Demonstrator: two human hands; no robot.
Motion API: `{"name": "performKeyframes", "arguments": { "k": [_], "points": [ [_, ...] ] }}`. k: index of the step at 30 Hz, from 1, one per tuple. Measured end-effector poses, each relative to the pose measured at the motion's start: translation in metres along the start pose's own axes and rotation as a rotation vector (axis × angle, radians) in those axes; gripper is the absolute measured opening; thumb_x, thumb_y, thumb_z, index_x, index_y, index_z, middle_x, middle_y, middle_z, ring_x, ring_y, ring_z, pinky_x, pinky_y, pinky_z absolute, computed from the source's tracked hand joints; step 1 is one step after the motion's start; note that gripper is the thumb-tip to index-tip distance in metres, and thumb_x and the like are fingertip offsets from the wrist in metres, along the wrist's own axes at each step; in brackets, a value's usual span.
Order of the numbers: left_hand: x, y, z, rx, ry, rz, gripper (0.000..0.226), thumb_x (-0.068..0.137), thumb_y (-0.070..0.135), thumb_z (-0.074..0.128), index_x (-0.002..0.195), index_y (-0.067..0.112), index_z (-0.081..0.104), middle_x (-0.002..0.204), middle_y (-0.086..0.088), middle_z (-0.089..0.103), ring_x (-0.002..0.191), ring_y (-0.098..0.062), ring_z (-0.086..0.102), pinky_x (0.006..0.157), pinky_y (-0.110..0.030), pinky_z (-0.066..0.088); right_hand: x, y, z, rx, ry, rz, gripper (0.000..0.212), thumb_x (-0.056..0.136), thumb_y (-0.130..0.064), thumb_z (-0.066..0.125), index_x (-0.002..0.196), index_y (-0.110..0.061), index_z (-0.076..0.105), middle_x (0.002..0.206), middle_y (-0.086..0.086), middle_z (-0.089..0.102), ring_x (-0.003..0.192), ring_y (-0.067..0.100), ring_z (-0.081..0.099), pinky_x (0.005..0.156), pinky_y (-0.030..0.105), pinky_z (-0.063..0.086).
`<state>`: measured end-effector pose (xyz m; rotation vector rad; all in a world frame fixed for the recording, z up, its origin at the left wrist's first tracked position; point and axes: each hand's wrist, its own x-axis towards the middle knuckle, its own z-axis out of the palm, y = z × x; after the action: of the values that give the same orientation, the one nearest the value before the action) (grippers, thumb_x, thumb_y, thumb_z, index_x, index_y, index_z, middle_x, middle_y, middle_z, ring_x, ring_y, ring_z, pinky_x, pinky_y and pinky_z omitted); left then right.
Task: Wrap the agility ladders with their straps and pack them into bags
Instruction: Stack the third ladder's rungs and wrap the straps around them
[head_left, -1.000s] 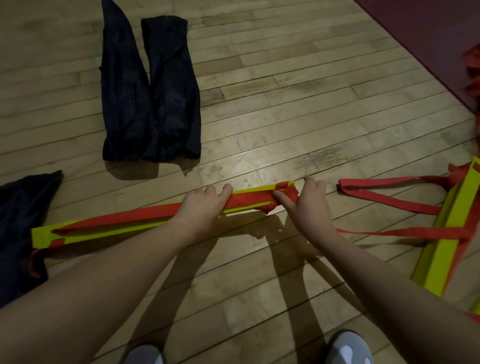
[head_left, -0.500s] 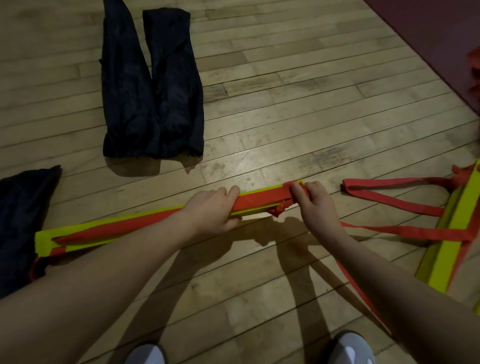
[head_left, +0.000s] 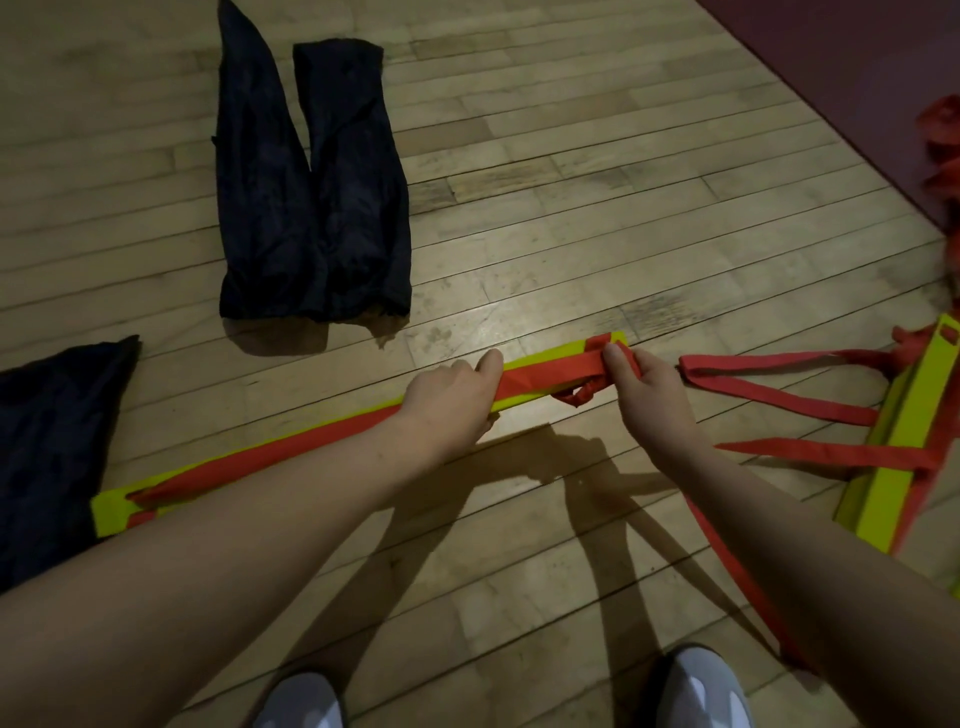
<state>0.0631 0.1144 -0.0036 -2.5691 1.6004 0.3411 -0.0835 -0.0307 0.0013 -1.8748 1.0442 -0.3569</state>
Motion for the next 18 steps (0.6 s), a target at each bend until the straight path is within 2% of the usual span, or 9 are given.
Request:
{"name": "performKeyframes", "arguments": {
  "k": [3, 5, 8, 12, 14, 16, 18],
  "points": [
    [0.002, 0.012, -0.001, -0.021, 0.024, 0.028, 0.063, 0.091, 0.055, 0.052, 0.131, 0.012, 0.028, 0.106, -0.011, 0.057, 0.09, -0.029, 0.06, 0.063, -0.036, 0.044, 0.003, 0.003, -0.004, 0.016, 0.092, 0.047, 0.039, 0.103, -0.038, 0.038, 0.093, -0.011, 0.064, 0.063, -0.001, 0.047, 0.058, 0.011, 0.043, 0.058, 0.029, 0.035],
    [0.004, 0.02, 0.0, -0.068, 0.036, 0.053, 0.07, 0.089, 0.066, 0.041, 0.132, 0.013, 0.028, 0.105, -0.011, 0.055, 0.089, -0.028, 0.059, 0.067, -0.036, 0.046, 0.003, 0.005, -0.009, 0.049, 0.149, 0.069, 0.042, 0.102, -0.039, 0.038, 0.093, -0.008, 0.064, 0.063, -0.002, 0.047, 0.058, 0.011, 0.044, 0.06, 0.03, 0.037],
    [0.007, 0.026, 0.002, -0.163, -0.032, 0.07, 0.056, 0.095, 0.056, 0.038, 0.13, 0.013, 0.03, 0.112, -0.013, 0.054, 0.095, -0.03, 0.057, 0.075, -0.039, 0.046, -0.001, 0.014, -0.016, 0.034, 0.157, 0.067, 0.04, 0.103, -0.037, 0.037, 0.092, -0.008, 0.063, 0.067, -0.001, 0.05, 0.061, 0.011, 0.046, 0.062, 0.031, 0.038],
    [0.013, 0.026, -0.003, -0.172, -0.042, 0.2, 0.042, 0.094, 0.049, 0.049, 0.116, 0.015, 0.039, 0.099, -0.003, 0.056, 0.082, -0.022, 0.057, 0.066, -0.034, 0.048, -0.01, 0.023, -0.023, 0.077, 0.091, 0.062, 0.037, 0.103, -0.037, 0.036, 0.092, -0.01, 0.058, 0.065, -0.004, 0.05, 0.06, 0.008, 0.046, 0.061, 0.031, 0.037],
    [0.018, 0.025, -0.007, -0.235, -0.065, 0.218, 0.035, 0.088, 0.045, 0.059, 0.103, 0.02, 0.04, 0.094, 0.002, 0.053, 0.078, -0.017, 0.053, 0.064, -0.03, 0.046, -0.015, 0.024, -0.023, 0.128, 0.032, 0.046, 0.027, 0.104, -0.033, 0.036, 0.089, -0.02, 0.055, 0.057, -0.01, 0.056, 0.06, 0.0, 0.049, 0.064, 0.027, 0.038],
    [0.02, 0.025, -0.008, -0.384, -0.161, 0.172, 0.035, 0.083, 0.038, 0.066, 0.098, 0.021, 0.039, 0.091, 0.0, 0.054, 0.076, -0.017, 0.056, 0.062, -0.031, 0.047, -0.018, 0.021, -0.021, 0.18, -0.028, 0.028, 0.025, 0.104, -0.031, 0.036, 0.085, -0.026, 0.051, 0.056, -0.011, 0.055, 0.059, 0.0, 0.047, 0.064, 0.027, 0.037],
    [0.019, 0.032, -0.005, -0.618, -0.292, 0.112, 0.039, 0.085, 0.033, 0.067, 0.106, 0.022, 0.037, 0.093, -0.001, 0.058, 0.072, -0.016, 0.064, 0.063, -0.033, 0.056, -0.021, 0.023, -0.02, 0.185, -0.07, 0.01, 0.024, 0.104, -0.033, 0.037, 0.088, -0.026, 0.053, 0.066, -0.01, 0.051, 0.059, 0.002, 0.047, 0.062, 0.027, 0.038]
  ]
}}
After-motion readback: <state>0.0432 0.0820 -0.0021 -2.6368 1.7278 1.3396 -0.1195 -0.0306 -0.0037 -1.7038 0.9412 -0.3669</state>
